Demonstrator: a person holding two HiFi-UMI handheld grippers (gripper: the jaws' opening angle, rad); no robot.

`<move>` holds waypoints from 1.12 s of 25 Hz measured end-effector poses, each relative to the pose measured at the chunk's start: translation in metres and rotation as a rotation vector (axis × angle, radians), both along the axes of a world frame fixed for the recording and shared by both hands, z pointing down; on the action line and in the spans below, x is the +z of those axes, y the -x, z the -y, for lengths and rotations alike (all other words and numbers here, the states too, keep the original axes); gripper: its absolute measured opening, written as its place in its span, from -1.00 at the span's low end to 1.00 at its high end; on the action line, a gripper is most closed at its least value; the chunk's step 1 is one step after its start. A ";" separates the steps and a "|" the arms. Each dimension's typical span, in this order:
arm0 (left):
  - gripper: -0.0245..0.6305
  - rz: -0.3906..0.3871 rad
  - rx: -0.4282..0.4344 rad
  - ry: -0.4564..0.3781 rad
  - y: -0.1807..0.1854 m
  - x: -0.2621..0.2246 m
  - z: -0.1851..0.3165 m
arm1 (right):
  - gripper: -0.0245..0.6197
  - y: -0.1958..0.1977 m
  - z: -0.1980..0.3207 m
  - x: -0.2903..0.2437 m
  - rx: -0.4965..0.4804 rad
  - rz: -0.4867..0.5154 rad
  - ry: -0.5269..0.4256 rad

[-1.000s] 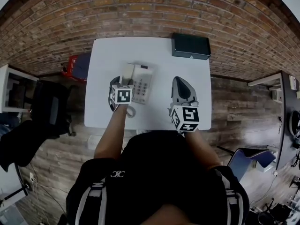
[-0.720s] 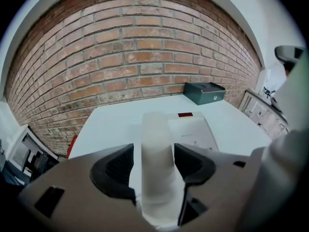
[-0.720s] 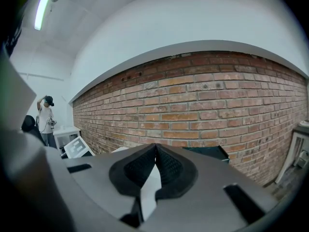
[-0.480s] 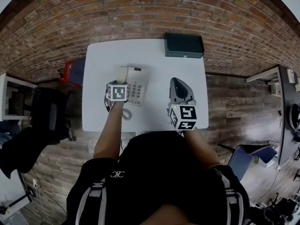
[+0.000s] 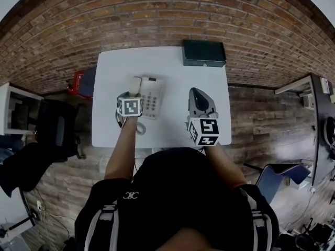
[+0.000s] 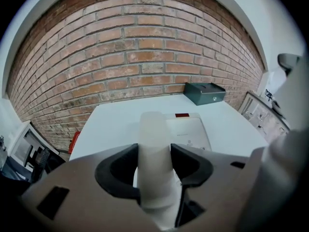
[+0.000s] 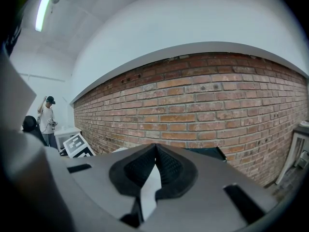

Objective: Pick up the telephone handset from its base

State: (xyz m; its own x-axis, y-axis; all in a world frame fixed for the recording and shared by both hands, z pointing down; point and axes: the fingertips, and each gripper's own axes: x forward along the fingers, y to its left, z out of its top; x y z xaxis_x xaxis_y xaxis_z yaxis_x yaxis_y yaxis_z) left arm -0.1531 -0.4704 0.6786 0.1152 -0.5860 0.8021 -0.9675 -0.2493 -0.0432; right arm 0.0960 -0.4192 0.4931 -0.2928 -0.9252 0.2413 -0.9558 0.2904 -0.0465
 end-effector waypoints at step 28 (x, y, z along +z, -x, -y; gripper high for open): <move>-0.29 -0.240 -0.082 -0.575 -0.004 -0.186 -0.087 | -0.93 0.068 -0.005 -0.033 -0.208 0.125 -0.145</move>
